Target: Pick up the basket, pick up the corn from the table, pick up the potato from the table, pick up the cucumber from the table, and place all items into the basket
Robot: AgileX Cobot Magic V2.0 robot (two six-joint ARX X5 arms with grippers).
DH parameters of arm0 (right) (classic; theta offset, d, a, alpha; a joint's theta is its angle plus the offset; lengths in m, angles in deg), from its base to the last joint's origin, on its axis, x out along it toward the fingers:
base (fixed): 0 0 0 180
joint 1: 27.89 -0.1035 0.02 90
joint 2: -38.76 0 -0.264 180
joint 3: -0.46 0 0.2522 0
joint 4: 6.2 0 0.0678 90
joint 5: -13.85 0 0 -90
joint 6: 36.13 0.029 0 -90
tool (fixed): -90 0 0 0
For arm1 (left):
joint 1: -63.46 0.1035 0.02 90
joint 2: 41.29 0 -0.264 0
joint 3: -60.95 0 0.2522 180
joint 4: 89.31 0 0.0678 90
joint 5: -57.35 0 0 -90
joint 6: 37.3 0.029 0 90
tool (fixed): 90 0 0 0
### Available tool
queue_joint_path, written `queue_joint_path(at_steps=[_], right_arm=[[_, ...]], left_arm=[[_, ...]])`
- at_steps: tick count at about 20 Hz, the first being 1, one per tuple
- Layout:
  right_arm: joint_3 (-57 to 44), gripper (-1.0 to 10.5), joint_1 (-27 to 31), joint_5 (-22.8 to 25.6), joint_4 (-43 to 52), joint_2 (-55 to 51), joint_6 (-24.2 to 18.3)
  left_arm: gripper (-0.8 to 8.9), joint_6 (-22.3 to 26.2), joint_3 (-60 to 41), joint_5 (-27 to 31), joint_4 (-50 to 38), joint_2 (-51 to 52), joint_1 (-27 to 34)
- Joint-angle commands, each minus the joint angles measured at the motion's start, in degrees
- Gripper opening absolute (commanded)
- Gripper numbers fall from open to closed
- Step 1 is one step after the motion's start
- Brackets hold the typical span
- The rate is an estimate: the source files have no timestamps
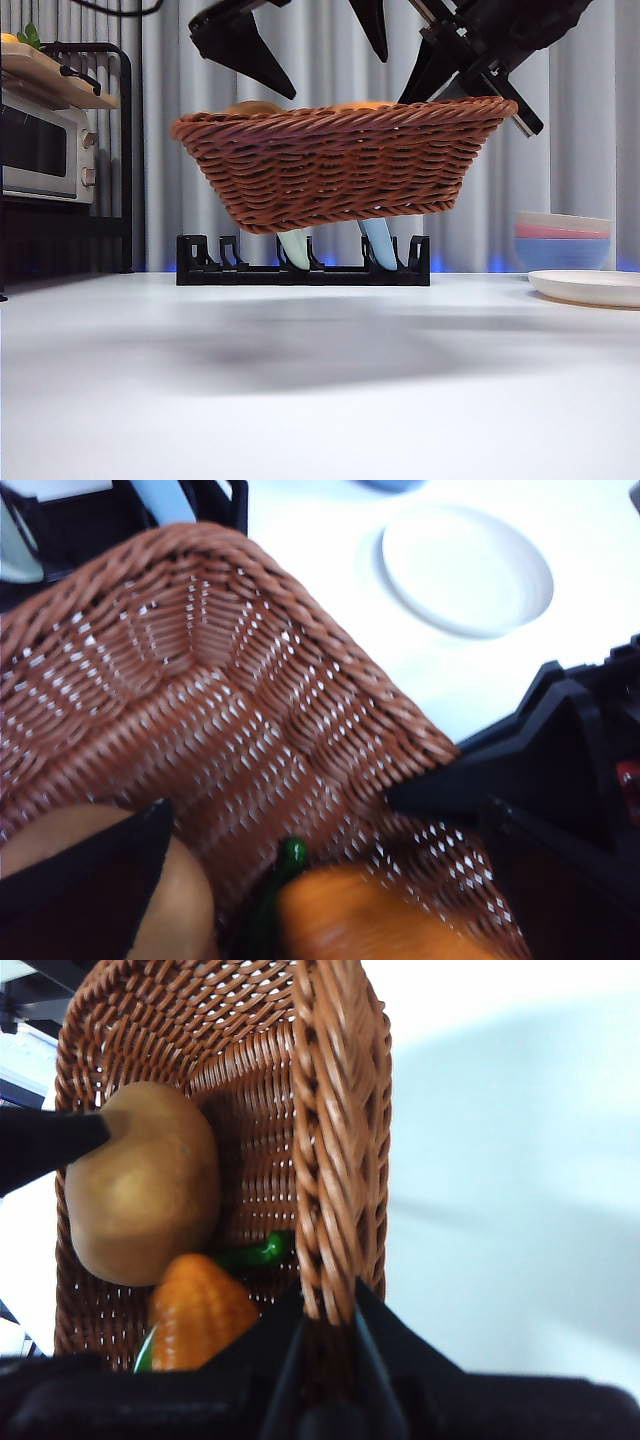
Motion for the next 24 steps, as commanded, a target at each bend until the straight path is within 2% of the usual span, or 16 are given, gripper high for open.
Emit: queue_joint_path(at_steps=[1, 4, 7, 12, 16, 17, 18, 20, 21, 24], right_arm=[[0.63, -0.1, -0.02, -0.81, 1.03, 0.28, 1.01], [0.63, -0.1, 0.15, 1.20, 1.09, 1.11, 1.88], [0.63, -0.1, 0.50, 1.88, 2.34, 5.81, 6.99], [0.63, -0.1, 0.00, 2.80, 3.26, 14.86, 12.76], [0.63, 0.1, 0.02, 5.38, 1.57, 17.97, 13.35], [0.63, 0.4, 0.02, 6.25, 0.66, 17.94, 12.87], [0.63, 1.5, 0.02, 6.88, -0.13, 17.92, 12.44], [0.63, 4.4, 0.52, 7.30, -1.31, 17.73, 11.41], [0.63, 5.4, 1.09, 7.78, -1.90, 17.38, 10.36], [0.63, 5.6, 2.80, 8.15, -3.04, 13.97, 6.58]], left_arm=[[6.05, 2.32, 4.52, 0.00, 3.74, 2.60, -0.02], [6.05, 4.61, 11.61, 0.02, 9.92, 6.97, -0.26], [6.05, 5.73, 16.94, 0.07, 12.37, 12.04, -0.35], [6.05, 6.49, 17.55, 0.17, 13.00, 18.58, -0.35], [6.05, 6.80, 17.55, 0.24, 15.26, 19.56, -0.35], [6.05, 7.28, 17.55, 0.28, 15.91, 19.54, -0.33], [6.05, 8.07, 17.55, 0.44, 16.28, 19.43, -0.33], [6.05, 8.26, 17.55, 1.66, 16.68, 19.32, -0.33], [6.04, 9.05, 17.55, 1.92, 16.94, 19.30, -0.33], [5.93, 12.55, 17.55, 2.03, 19.39, 19.30, -0.22]])
